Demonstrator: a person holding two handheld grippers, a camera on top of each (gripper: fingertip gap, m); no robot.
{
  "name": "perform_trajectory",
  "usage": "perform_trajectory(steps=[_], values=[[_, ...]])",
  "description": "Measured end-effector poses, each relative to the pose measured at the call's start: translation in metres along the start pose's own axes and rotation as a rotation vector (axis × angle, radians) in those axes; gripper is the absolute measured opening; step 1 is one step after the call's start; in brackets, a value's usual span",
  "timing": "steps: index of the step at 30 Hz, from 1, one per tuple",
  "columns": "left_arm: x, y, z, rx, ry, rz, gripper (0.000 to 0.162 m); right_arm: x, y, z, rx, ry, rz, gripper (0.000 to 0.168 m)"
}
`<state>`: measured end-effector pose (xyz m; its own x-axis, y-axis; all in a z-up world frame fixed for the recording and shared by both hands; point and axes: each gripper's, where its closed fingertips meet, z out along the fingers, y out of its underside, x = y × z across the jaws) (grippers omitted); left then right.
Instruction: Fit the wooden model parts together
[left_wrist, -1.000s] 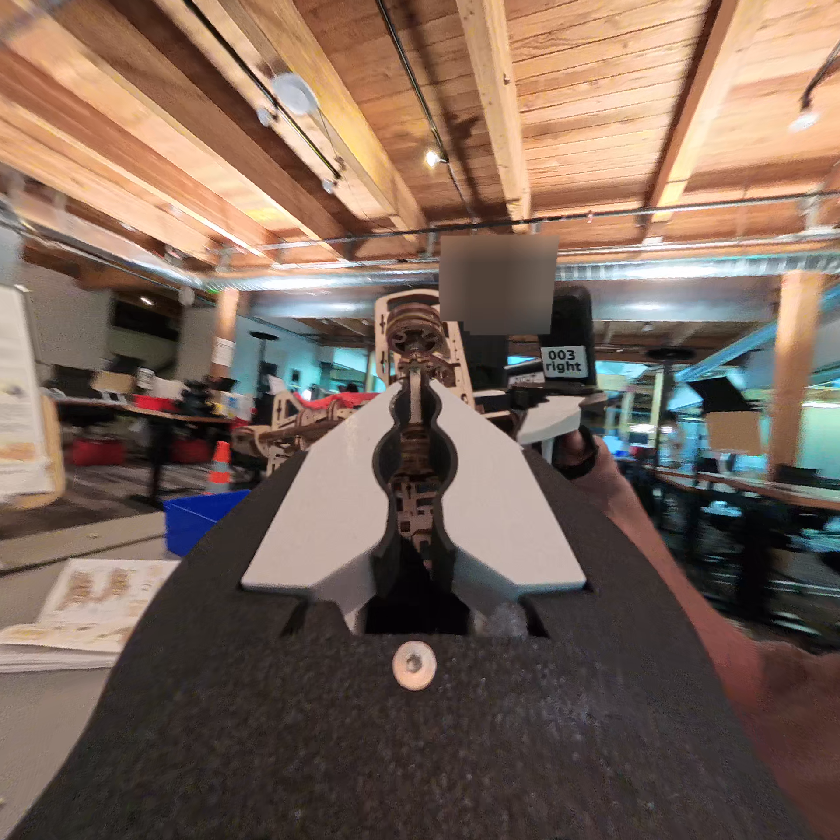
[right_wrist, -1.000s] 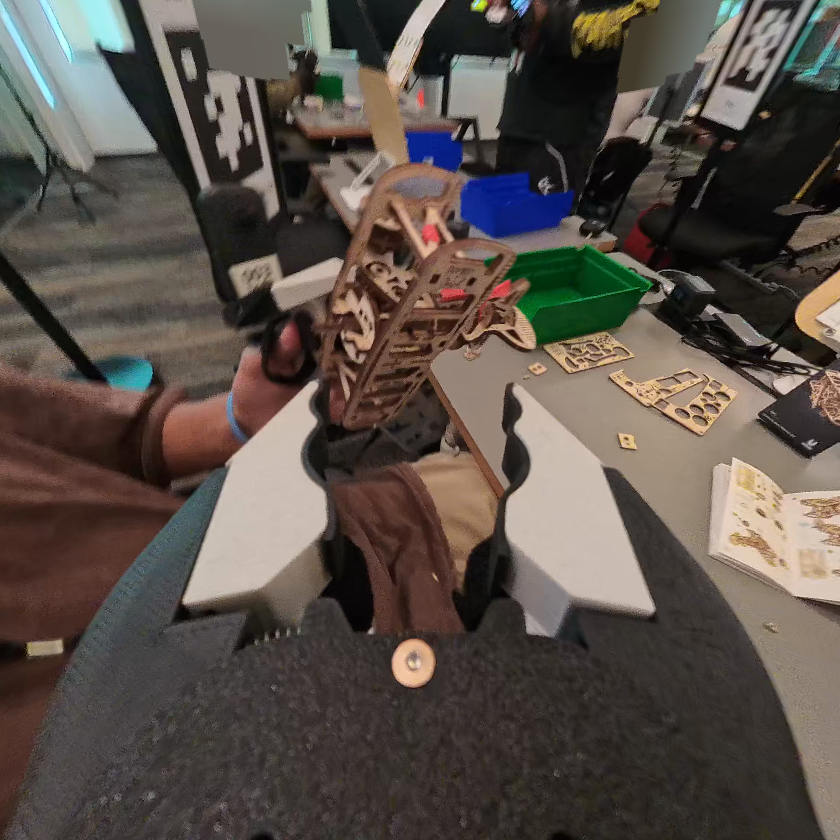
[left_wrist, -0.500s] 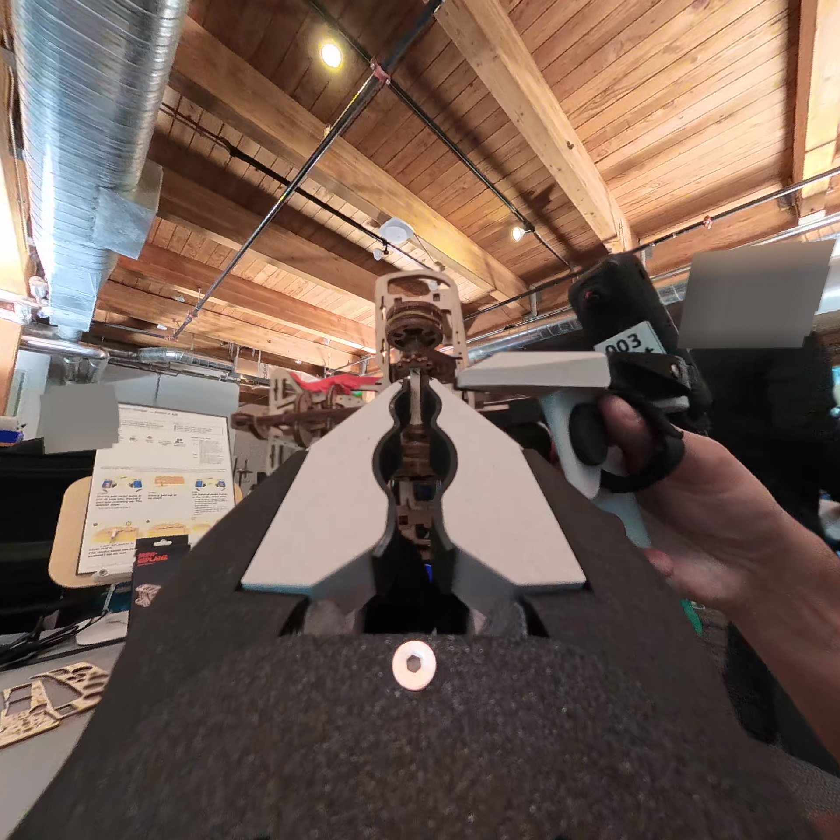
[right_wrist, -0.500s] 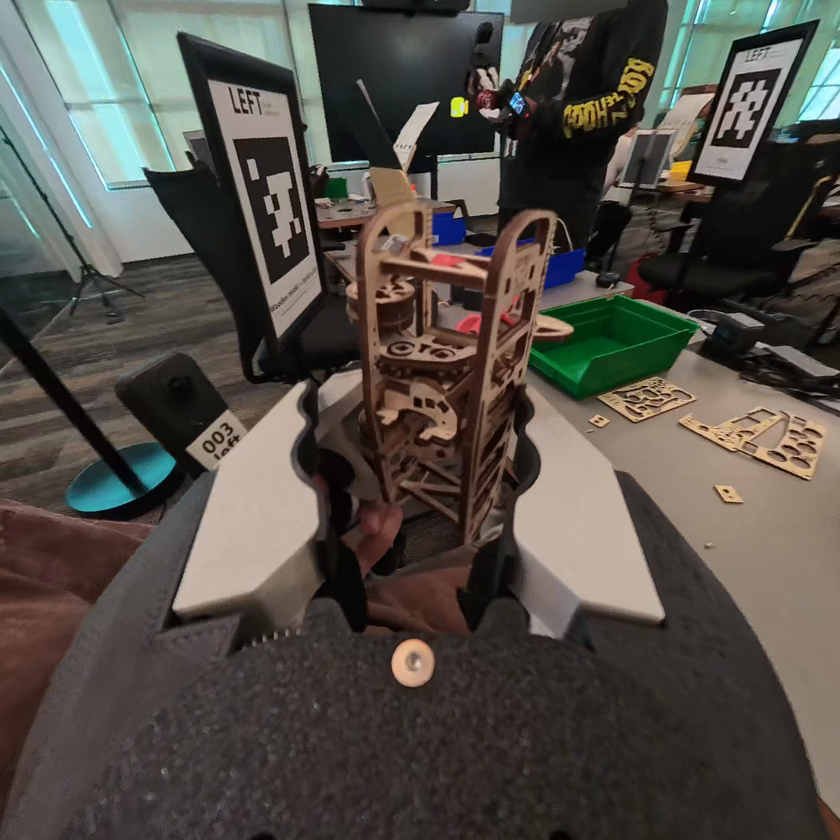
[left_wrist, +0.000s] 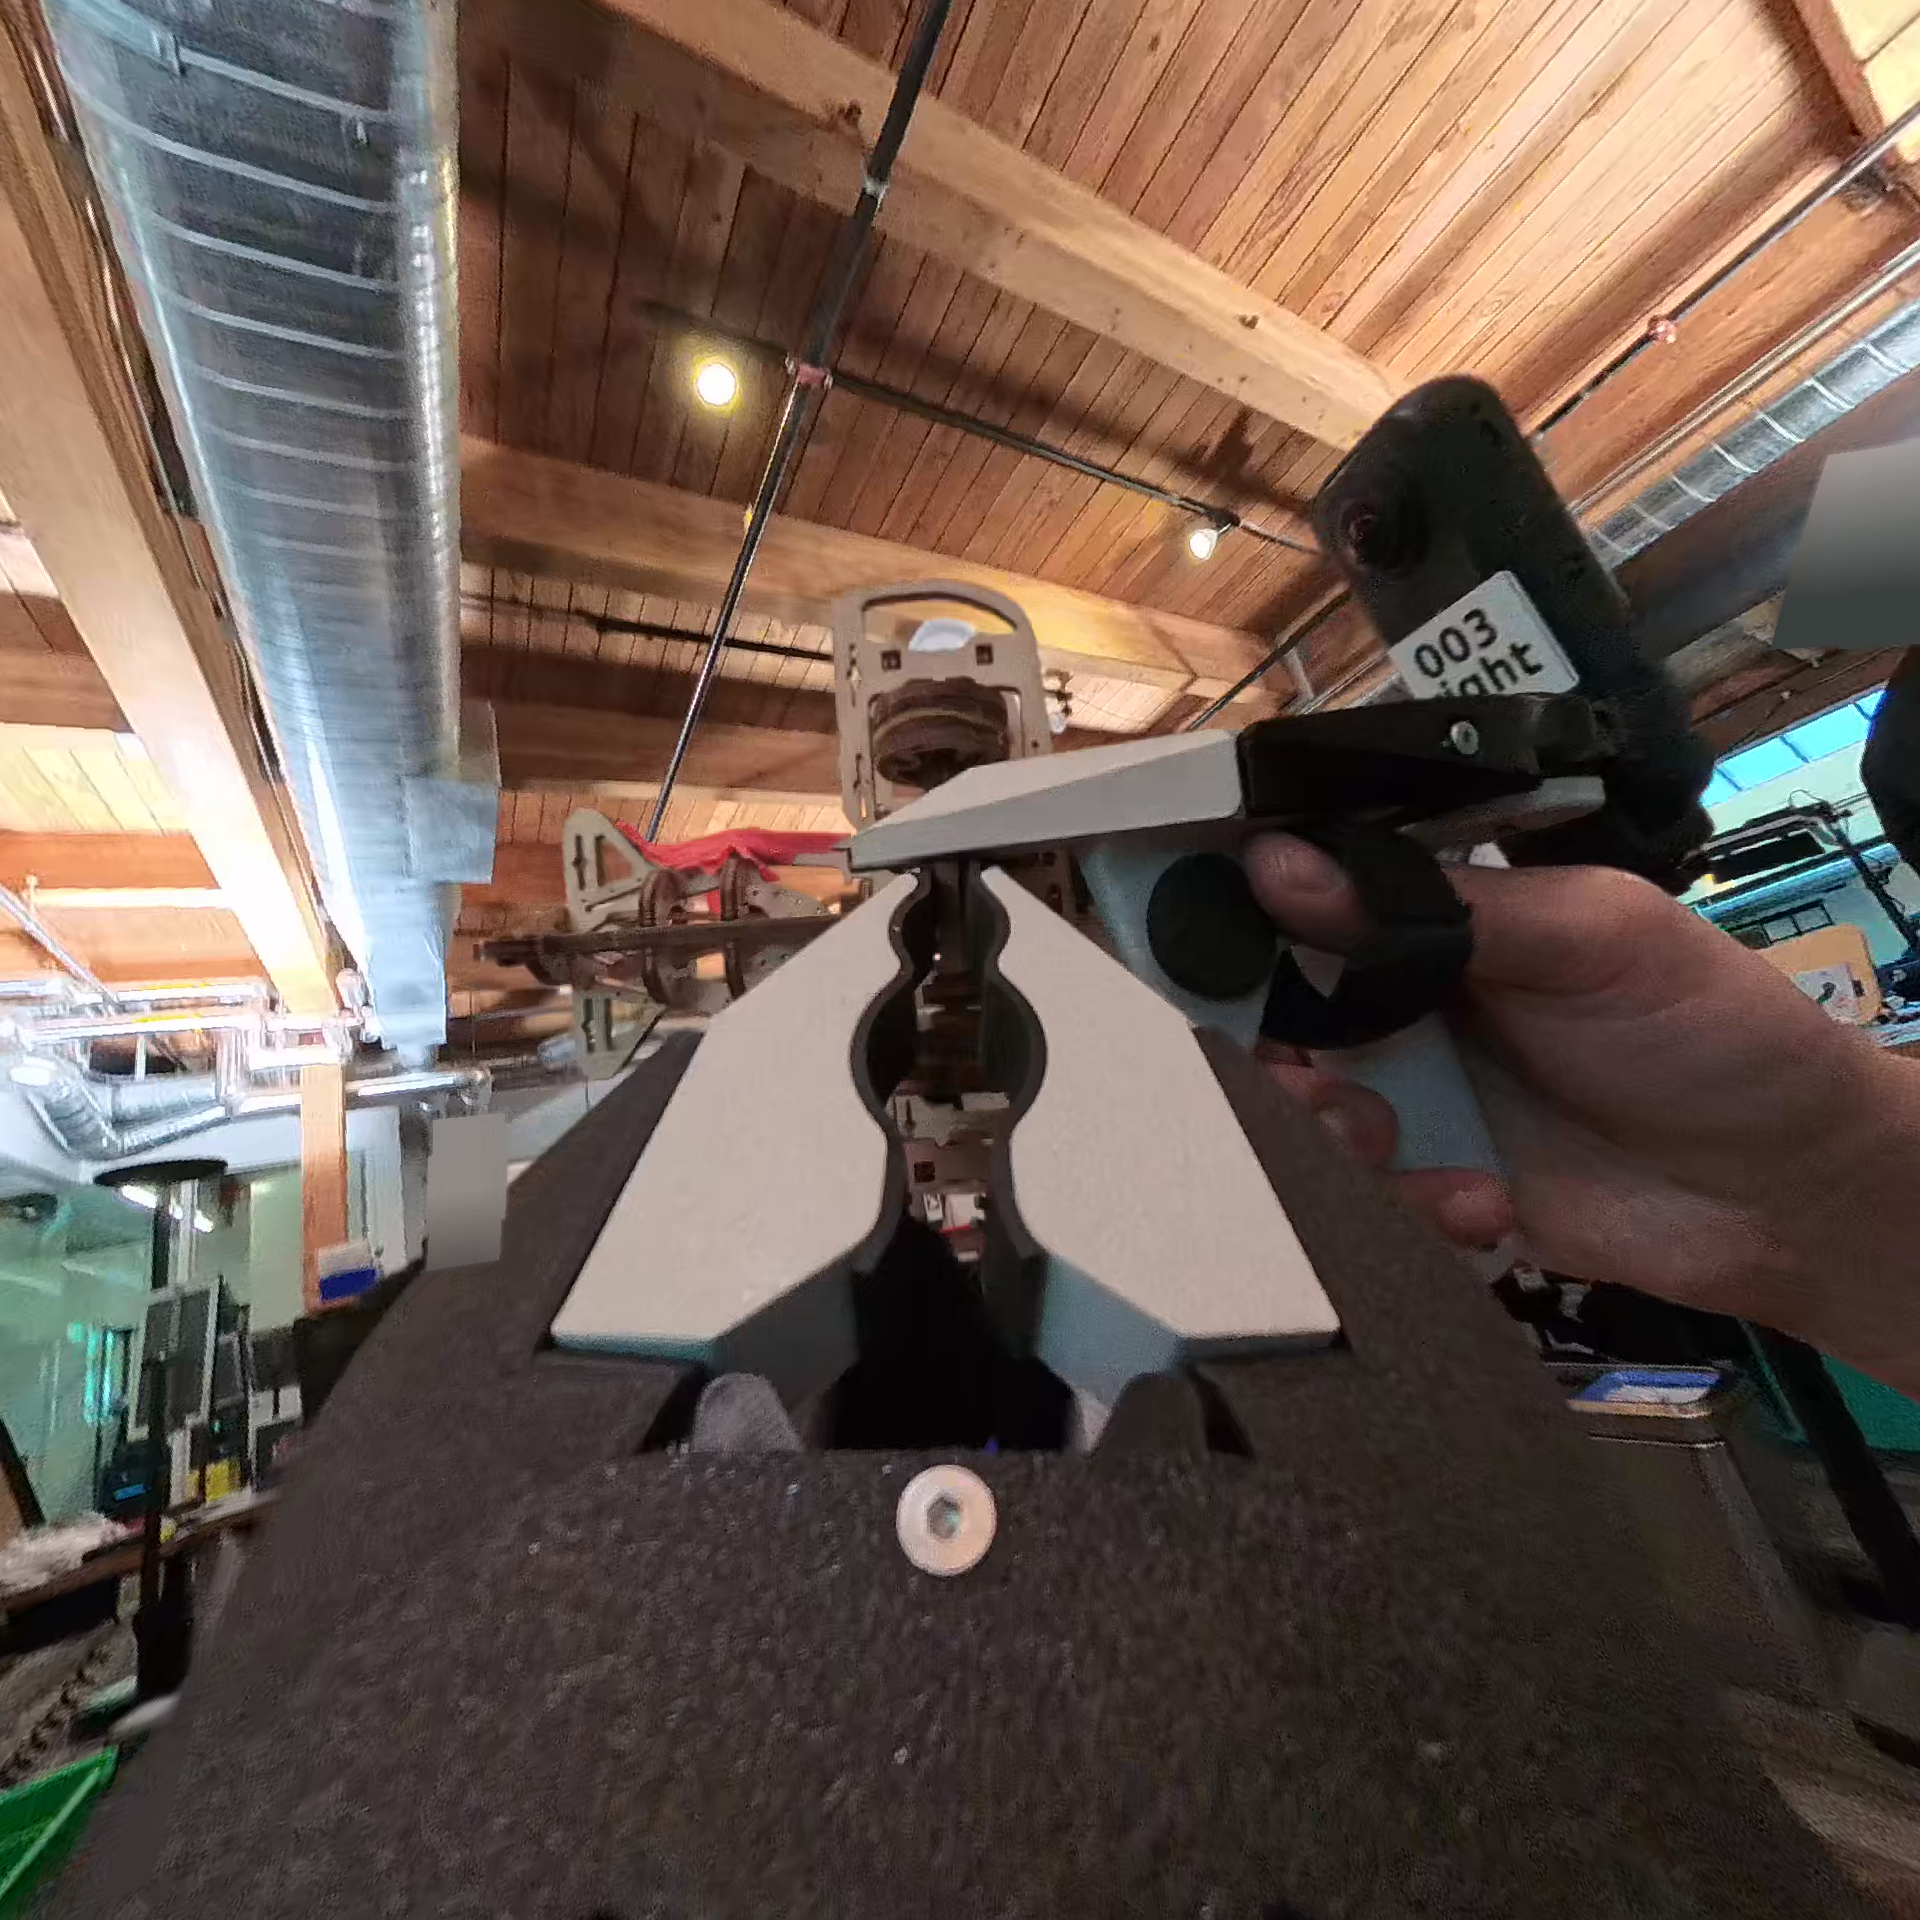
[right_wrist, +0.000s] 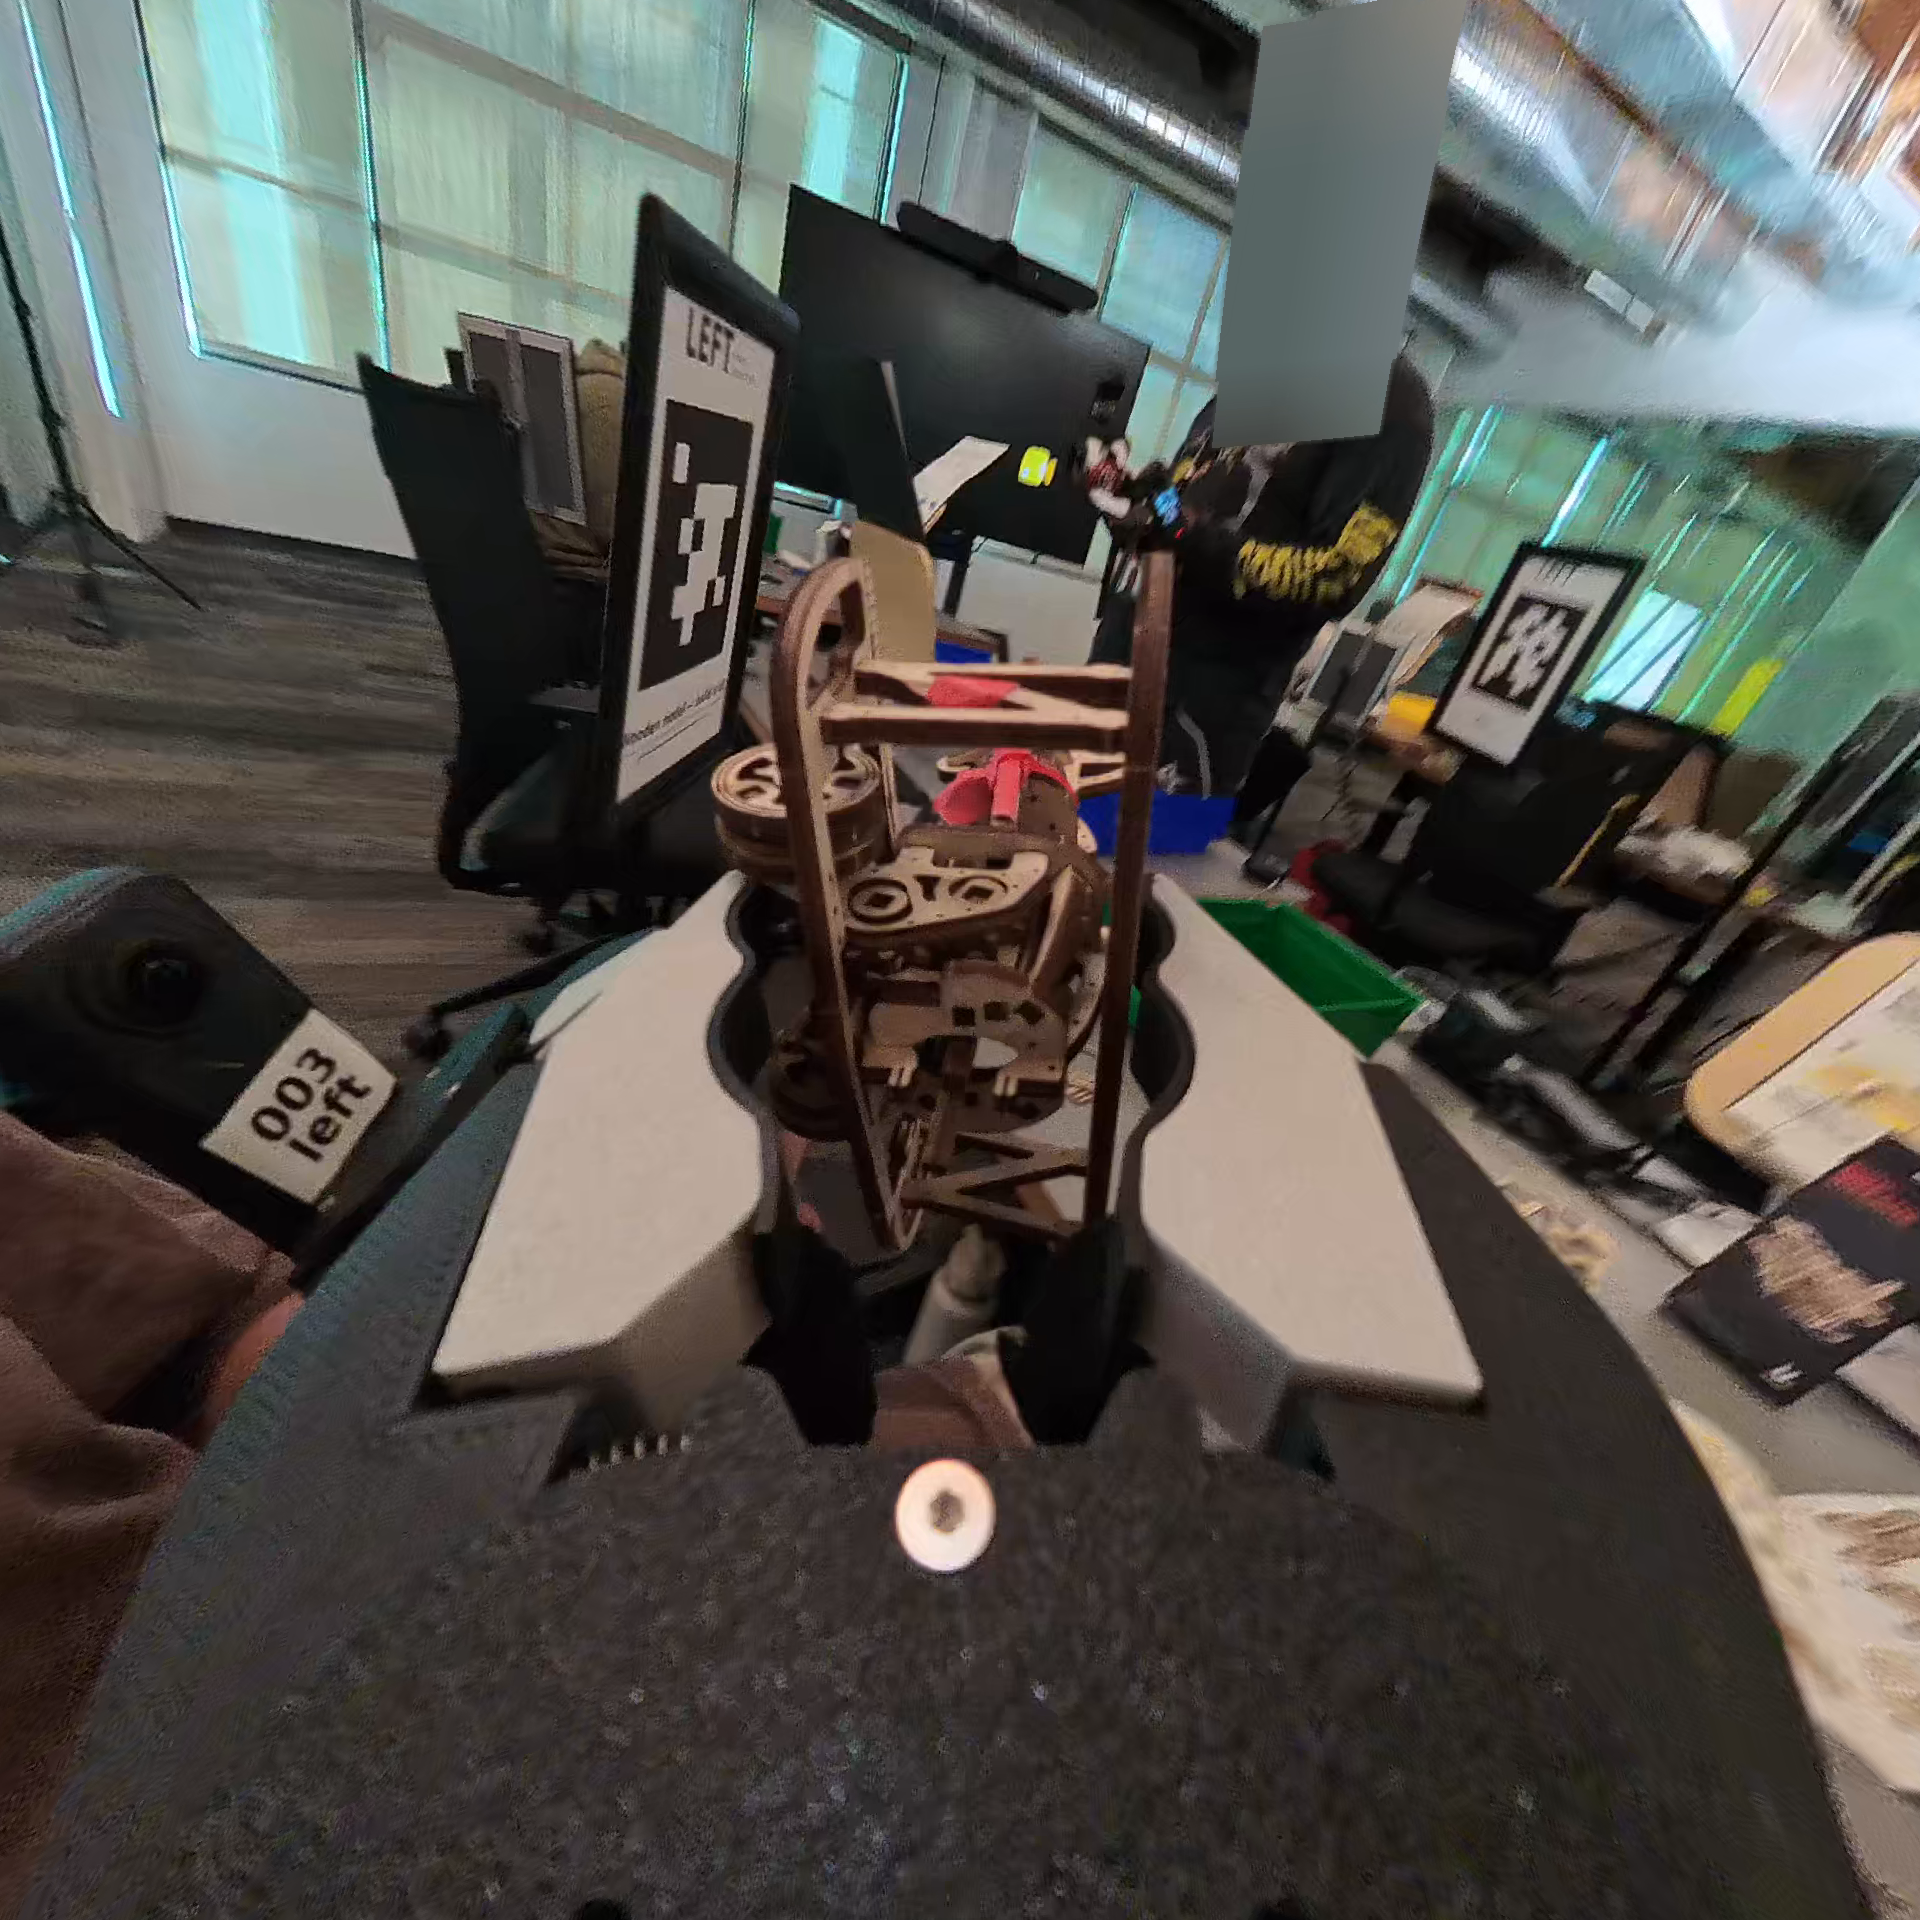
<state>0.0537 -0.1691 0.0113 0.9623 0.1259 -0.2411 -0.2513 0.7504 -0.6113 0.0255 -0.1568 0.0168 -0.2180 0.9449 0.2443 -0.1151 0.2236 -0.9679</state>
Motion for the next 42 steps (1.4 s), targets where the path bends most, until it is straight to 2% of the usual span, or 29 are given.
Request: perform_trajectory(steps=[6, 9, 13, 16, 21, 26, 28, 32, 35, 38, 42], values=[[0.012, -0.033, -0.005, 0.077, 0.017, 0.103, 0.001, -0.026, -0.027, -0.013, 0.081, 0.016, -0.169, 0.068], [0.014, -0.036, -0.005, 0.079, 0.022, 0.102, 0.001, -0.029, -0.033, -0.016, 0.1, 0.046, -0.238, 0.068], [0.011, -0.024, -0.001, 0.021, 0.008, 0.083, 0.001, -0.018, -0.025, -0.014, 0.054, 0.056, -0.189, 0.068], [0.002, 0.004, 0.008, -0.102, -0.009, 0.057, 0.001, 0.006, -0.009, -0.007, 0.024, 0.057, -0.085, 0.068], [-0.018, 0.083, 0.023, -0.436, 0.067, -0.015, 0.001, 0.068, 0.046, 0.012, -0.056, 0.021, 0.222, 0.068], [-0.031, 0.191, 0.041, -0.788, 0.186, -0.168, 0.0, 0.152, 0.12, 0.024, -0.103, 0.058, 0.444, 0.069], [-0.037, 0.239, 0.054, -0.91, 0.241, -0.128, 0.0, 0.192, 0.151, 0.024, -0.104, 0.114, 0.549, 0.069], [-0.035, 0.323, 0.09, -1.042, 0.377, -0.139, 0.001, 0.272, 0.199, 0.016, -0.028, 0.141, 0.747, 0.069], [-0.034, 0.381, 0.113, -1.115, 0.441, -0.095, 0.001, 0.326, 0.24, 0.01, -0.007, 0.138, 0.953, 0.077], [-0.033, 0.428, 0.131, -1.143, 0.544, 0.014, 0.001, 0.359, 0.271, 0.007, 0.065, 0.064, 1.205, 0.079], [-0.028, 0.475, 0.13, -1.229, 0.746, 0.15, 0.001, 0.377, 0.312, 0.003, 0.105, -0.004, 1.48, 0.081]])
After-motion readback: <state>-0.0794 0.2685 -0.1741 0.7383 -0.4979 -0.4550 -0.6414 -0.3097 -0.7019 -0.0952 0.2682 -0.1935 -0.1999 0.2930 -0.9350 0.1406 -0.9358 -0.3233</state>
